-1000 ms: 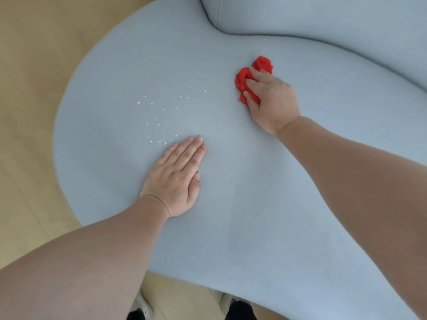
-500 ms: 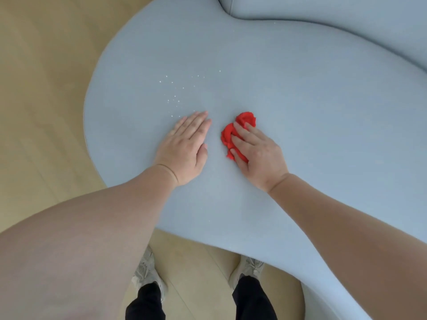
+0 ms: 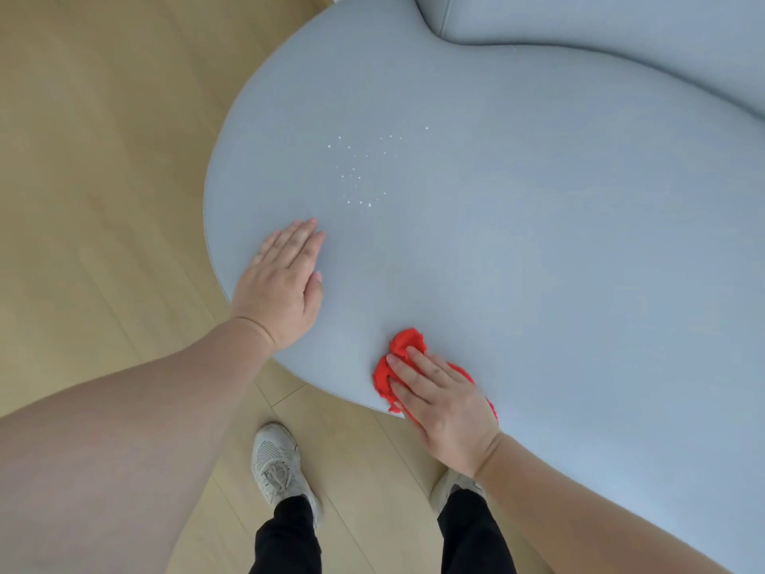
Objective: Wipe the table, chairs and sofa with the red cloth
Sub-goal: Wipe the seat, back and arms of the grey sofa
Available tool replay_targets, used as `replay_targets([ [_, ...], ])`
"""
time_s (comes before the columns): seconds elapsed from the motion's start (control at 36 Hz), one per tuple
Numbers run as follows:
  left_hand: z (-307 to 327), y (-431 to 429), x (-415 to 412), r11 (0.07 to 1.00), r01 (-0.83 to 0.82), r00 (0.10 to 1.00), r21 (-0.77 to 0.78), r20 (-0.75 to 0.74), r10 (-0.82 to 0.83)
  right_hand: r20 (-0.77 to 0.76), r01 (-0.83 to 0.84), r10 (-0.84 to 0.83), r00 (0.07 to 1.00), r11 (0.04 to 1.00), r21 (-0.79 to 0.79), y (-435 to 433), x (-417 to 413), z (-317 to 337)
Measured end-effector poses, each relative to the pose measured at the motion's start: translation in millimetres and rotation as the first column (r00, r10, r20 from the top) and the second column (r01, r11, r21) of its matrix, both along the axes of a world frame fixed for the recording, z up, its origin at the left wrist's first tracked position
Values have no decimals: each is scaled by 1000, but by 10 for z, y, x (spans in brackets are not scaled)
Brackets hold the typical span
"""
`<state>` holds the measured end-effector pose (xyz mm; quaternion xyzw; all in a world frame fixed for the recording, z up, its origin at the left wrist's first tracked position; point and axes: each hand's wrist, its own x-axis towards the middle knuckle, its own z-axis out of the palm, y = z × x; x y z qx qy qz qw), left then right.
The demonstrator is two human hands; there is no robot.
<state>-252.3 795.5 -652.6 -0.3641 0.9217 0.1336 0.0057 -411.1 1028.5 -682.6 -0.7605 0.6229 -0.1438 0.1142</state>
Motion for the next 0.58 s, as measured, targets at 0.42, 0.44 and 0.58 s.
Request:
replay_targets([
  [0.42,-198,-399,-8,996,-83,997,-30,-3,83,56,-38,44,997,994,-98,-670,-103,-79],
  [0.44,-214,-451,-27,996,-79,997,-33,0,79,56,-40,46,997,994,-106,-739,-127,-89],
  [0.58,-274,-769,-155,989,-134,991,-62,-32,132,46,-13,20,999,987,-159,-1292,-311,-133],
])
